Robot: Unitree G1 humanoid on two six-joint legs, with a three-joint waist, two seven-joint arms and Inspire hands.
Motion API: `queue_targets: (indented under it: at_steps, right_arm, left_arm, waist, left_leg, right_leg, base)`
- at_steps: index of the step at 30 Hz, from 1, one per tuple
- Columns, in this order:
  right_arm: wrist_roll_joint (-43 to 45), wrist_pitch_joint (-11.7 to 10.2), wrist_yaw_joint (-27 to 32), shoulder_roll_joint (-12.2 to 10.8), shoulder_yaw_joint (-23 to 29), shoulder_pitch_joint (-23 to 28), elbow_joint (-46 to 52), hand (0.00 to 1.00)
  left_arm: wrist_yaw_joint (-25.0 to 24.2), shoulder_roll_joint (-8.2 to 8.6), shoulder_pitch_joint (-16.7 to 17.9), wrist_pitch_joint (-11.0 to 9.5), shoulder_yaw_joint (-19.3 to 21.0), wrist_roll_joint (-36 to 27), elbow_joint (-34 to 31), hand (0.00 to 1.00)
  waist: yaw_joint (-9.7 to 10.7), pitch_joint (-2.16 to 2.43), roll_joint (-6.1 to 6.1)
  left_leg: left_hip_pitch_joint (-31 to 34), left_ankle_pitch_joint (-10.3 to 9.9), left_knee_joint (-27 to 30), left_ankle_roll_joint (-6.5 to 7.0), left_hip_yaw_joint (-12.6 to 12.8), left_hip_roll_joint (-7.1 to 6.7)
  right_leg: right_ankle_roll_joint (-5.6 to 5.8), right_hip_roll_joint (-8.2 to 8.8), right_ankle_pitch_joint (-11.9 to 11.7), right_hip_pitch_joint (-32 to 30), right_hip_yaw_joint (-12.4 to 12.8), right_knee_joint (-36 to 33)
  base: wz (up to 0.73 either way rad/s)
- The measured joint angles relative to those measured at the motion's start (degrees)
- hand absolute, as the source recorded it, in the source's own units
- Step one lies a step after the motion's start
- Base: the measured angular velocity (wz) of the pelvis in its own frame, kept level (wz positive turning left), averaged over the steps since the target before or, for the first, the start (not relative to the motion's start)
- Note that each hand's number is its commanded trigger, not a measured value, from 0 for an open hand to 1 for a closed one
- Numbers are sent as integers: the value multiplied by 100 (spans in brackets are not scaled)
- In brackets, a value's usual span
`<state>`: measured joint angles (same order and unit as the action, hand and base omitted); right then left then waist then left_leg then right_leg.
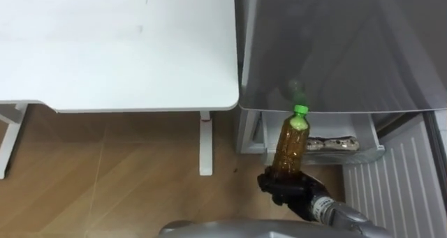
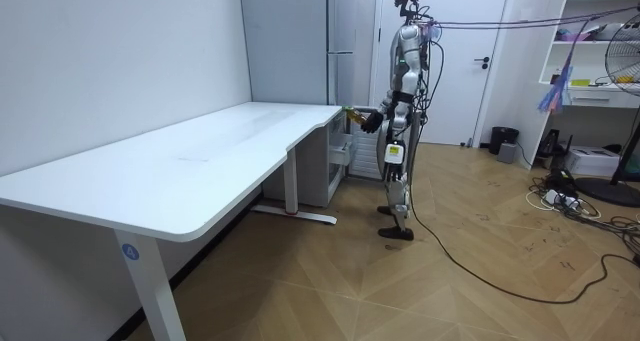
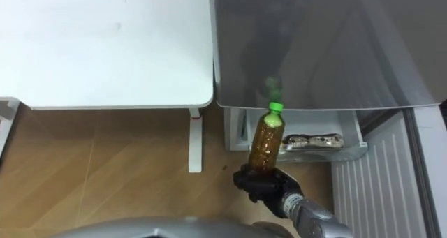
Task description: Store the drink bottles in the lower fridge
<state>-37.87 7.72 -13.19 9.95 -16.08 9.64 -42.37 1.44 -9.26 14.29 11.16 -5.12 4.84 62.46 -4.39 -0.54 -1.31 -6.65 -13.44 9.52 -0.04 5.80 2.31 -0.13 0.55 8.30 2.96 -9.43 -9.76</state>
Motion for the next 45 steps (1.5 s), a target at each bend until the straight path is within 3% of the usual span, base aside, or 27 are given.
queue_targets:
  at_steps: [7, 15, 21, 30, 37, 41, 45]
  right_arm:
    - [-1651, -10, 304, -8, 258, 1, -17, 100]
    - [-3418, -32, 565, -17, 402, -66, -246, 100]
    - [-4097, -91, 616, -13, 442, -61, -260, 100]
    - [-4403, -156, 615, -51, 659, -64, -258, 100]
    - [-4439, -188, 615, -37, 661, -64, -280, 100]
    - [-4434, -183, 614, -14, 684, -107, -389, 100]
    - [-4446, -108, 614, -8, 1021, -497, -1024, 100]
  left_arm:
    - [-38, 86, 152, 34, 15, 44, 2, 0]
    - [-53, 167, 175, 85, 46, 40, -4, 0]
    - [-79, 166, 194, -22, 46, 37, -15, 0]
    - [-187, 167, 288, -31, 181, 44, -66, 0]
    - [-237, 162, 436, -25, 163, 40, -256, 0]
    - [-240, 163, 437, -13, 180, 48, -274, 0]
    - [-335, 160, 443, 27, 291, 40, -280, 0]
  waist:
    - [85, 21, -105]
    - [84, 2, -51]
    - [86, -1, -39]
    - [69, 43, -59]
    - [-5, 33, -70]
    - [-46, 23, -121]
    - [-42, 16, -240]
  left_leg:
    - [-26, 0, 1, 0, 13, -1]
    - [-103, 0, -11, 0, 19, -5]
    - [-171, 1, -2, -1, 42, -5]
    - [-177, 1, 6, -1, 30, -7]
    - [-198, 1, 19, -1, 7, -9]
    - [-164, 1, 24, 0, -86, -28]
    - [-83, 3, 54, 4, -146, -47]
  right_leg:
    - [2, 0, 1, 13, -3, 0]
    - [21, 2, 25, 82, -4, 23]
    - [21, 5, 26, 88, -1, 29]
    - [20, 6, 29, 90, -1, 9]
    - [19, 10, 28, 154, -17, 6]
    - [31, 21, 39, 191, -38, 16]
    - [31, 44, 39, 154, -126, 15]
  base:
    - [0]
    - [0]
    - [0]
    - [0]
    - [1]
    - [10]
    - [9]
